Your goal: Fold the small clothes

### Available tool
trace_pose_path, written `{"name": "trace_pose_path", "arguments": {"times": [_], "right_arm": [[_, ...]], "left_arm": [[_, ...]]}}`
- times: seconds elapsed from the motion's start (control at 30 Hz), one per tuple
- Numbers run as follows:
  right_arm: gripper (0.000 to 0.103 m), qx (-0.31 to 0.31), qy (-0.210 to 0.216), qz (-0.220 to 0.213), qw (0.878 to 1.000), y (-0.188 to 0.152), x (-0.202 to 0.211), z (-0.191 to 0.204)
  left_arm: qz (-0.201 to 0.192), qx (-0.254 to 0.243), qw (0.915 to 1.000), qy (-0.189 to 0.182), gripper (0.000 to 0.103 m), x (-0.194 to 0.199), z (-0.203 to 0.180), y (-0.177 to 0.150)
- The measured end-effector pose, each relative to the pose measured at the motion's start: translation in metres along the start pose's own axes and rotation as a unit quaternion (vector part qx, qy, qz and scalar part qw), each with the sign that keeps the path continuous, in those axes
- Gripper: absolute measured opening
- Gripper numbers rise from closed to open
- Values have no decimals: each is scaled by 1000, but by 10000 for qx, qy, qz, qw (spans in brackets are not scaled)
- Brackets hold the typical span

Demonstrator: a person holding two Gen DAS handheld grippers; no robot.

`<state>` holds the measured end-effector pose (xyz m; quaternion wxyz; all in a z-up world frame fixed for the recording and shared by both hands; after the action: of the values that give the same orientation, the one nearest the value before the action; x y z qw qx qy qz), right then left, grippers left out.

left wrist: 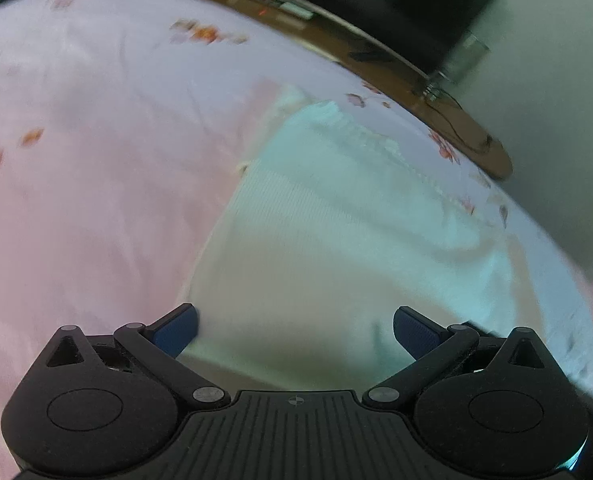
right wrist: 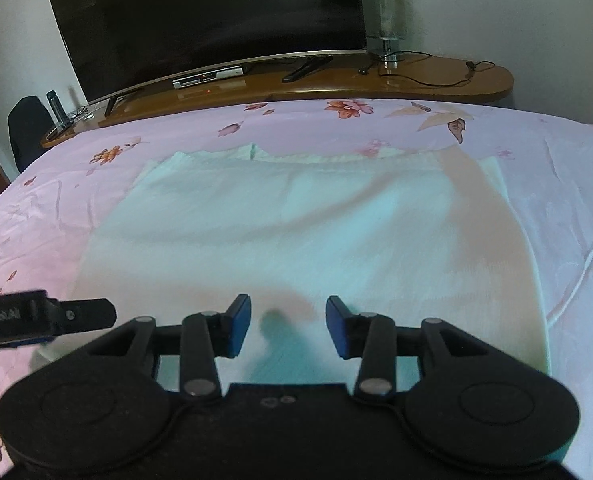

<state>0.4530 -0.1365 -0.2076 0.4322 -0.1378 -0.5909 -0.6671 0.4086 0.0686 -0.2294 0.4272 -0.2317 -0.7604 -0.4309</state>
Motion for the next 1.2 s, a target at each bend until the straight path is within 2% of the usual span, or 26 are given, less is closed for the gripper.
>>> {"name": "trace_pose_path", "arguments": {"times": [0.1, 0.2, 0.3, 0.43, 0.57, 0.77, 0.87, 0.9, 0.93, 0.97, 1.0, 1.1, 1.2], "right_arm": [[41, -27, 16, -1, 10000, -3, 3, 4], [41, -51, 12, 0, 10000, -6, 6, 5], [41, -93, 0, -10, 10000, -8, 10, 4], [41, -63, -9, -42, 10000, -10, 12, 5], [41, -84, 10, -21, 10000, -10, 8, 4], [40, -49, 73, -37, 10000, -5, -1, 3], [40, -30, 90, -110, 9999, 2, -7, 3], [40, -28, 89, -131, 9999, 4, -9, 2], [38, -31, 90, -149, 9998, 6, -12, 1], [37, -29, 92, -166, 9998, 8, -14, 0], [36, -13, 79, -166, 9998, 11, -17, 0], [32, 88, 97, -156, 9998, 17, -26, 1], [33, 168, 129, -170, 9996, 22, -31, 3]], "left_arm": [[236, 393, 9989, -48, 103, 3, 5, -9], [650, 750, 9950, -135, 103, -1, 9, -23], [454, 651, 9968, -103, 103, 0, 9, -27], [338, 792, 9961, -166, 103, -5, 8, -21], [179, 965, 9946, -336, 103, -11, 7, -10], [-207, 1333, 9875, -821, 103, -19, 9, 3], [-347, 1456, 9841, -951, 103, -23, 6, 7], [-388, 1518, 9826, -1002, 101, -24, 6, 9], [-436, 1577, 9810, -1043, 92, -25, 5, 11], [-444, 1579, 9810, -1036, 68, -28, 5, 12], [-369, 1634, 9800, -1075, 54, -34, 6, 13], [-323, 1873, 9738, -1246, 52, -45, 8, 17], [-358, 1856, 9732, -1311, 52, -46, 6, 15]]}}
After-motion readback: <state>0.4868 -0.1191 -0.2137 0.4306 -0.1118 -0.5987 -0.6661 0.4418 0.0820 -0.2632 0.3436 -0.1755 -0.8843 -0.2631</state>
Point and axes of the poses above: each gripper's, at about its wrist camera, not at the fingertips, and x roughly against the way its jaws point, z to its left, y to its top, the point moved 8 cm from there along -x, roughly the way its jaws point, and after that the axes turned 10 degrees about y, right-handed, at the moved point
